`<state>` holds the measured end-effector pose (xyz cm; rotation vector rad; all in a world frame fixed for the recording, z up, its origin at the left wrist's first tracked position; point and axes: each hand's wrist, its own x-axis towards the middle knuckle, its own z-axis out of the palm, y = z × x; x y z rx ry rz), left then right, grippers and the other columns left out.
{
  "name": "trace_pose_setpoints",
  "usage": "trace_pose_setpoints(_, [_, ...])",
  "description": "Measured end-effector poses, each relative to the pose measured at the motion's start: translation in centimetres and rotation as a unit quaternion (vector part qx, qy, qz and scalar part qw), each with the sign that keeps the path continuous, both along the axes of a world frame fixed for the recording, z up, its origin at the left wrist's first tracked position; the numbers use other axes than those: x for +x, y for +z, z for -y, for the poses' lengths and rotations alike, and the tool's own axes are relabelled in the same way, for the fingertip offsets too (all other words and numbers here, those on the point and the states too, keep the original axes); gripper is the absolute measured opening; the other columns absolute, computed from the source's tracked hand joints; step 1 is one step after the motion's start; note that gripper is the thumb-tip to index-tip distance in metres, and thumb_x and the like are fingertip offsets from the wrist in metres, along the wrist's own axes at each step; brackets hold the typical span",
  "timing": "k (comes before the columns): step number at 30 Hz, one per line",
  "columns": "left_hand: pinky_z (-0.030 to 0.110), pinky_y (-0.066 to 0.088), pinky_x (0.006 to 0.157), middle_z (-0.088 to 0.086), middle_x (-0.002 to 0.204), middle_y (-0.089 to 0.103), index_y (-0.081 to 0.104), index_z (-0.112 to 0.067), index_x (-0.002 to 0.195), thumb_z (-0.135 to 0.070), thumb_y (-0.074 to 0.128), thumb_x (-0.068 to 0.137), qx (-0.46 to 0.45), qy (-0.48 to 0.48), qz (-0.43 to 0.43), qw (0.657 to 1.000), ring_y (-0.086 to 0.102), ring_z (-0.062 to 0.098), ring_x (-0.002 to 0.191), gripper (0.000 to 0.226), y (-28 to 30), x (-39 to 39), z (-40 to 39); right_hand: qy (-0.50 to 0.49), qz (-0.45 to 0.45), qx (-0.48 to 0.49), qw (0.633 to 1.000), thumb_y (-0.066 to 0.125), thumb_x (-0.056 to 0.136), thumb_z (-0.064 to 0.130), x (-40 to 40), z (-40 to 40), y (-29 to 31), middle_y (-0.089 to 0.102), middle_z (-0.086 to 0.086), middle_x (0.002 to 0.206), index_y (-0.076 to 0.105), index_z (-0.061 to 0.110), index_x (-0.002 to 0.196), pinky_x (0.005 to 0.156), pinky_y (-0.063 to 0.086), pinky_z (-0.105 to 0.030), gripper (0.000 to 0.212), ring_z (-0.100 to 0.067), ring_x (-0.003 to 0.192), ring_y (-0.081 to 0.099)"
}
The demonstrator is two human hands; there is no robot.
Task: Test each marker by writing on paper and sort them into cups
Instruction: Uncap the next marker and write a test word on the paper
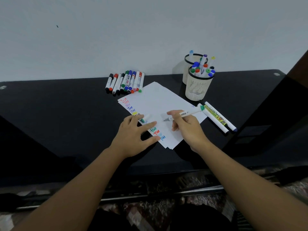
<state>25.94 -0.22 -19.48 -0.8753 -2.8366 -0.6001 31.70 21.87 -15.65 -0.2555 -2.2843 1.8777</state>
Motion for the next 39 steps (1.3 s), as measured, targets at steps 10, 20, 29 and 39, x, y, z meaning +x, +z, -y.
trace_pose_setpoints(10, [0.048, 0.028, 0.116, -0.012, 0.151, 0.038, 0.053, -0.058, 0.136, -0.089, 0.038, 0.078, -0.003, 0.017, 0.013, 1.000, 0.024, 0.017, 0.139, 0.067, 0.5, -0.1, -0.1, 0.052, -0.020, 0.017, 0.998, 0.077, 0.093, 0.024, 3.5, -0.6, -0.1, 0.071, -0.002, 0.097, 0.070, 0.020, 0.102, 0.079, 0.053, -0.025, 0.012, -0.014, 0.086, 0.062])
trace_pose_setpoints(20, [0.051, 0.032, 0.113, -0.012, 0.150, 0.041, 0.055, -0.057, 0.134, -0.088, 0.040, 0.079, 0.001, 0.025, 0.003, 1.000, 0.026, 0.019, 0.137, 0.065, 0.1, 0.0, -0.2, 0.091, 0.015, 0.107, 0.990, 0.062, 0.102, 0.036, 5.5, -0.4, -0.4, 0.069, -0.006, 0.090, 0.065, 0.033, 0.097, 0.080, 0.051, -0.036, 0.007, -0.027, 0.089, 0.062])
trace_pose_setpoints(29, [0.049, 0.030, 0.114, -0.013, 0.150, 0.039, 0.054, -0.057, 0.135, -0.089, 0.036, 0.077, -0.007, 0.029, 0.015, 0.999, 0.025, 0.018, 0.137, 0.069, 0.3, -0.1, -0.3, 0.108, 0.009, 0.158, 0.981, 0.061, 0.102, 0.044, 5.0, -0.5, -1.2, 0.071, -0.002, 0.093, 0.062, 0.038, 0.101, 0.087, 0.054, -0.050, 0.007, -0.022, 0.091, 0.064])
trace_pose_setpoints(39, [0.048, 0.028, 0.116, -0.012, 0.150, 0.039, 0.055, -0.057, 0.135, -0.090, 0.034, 0.075, -0.006, 0.030, 0.024, 0.999, 0.025, 0.018, 0.137, 0.071, 0.6, 0.0, -0.3, 0.109, 0.008, 0.162, 0.981, 0.062, 0.100, 0.047, 4.9, -0.6, -1.4, 0.071, 0.002, 0.094, 0.063, 0.038, 0.102, 0.088, 0.054, -0.054, 0.009, -0.024, 0.094, 0.065])
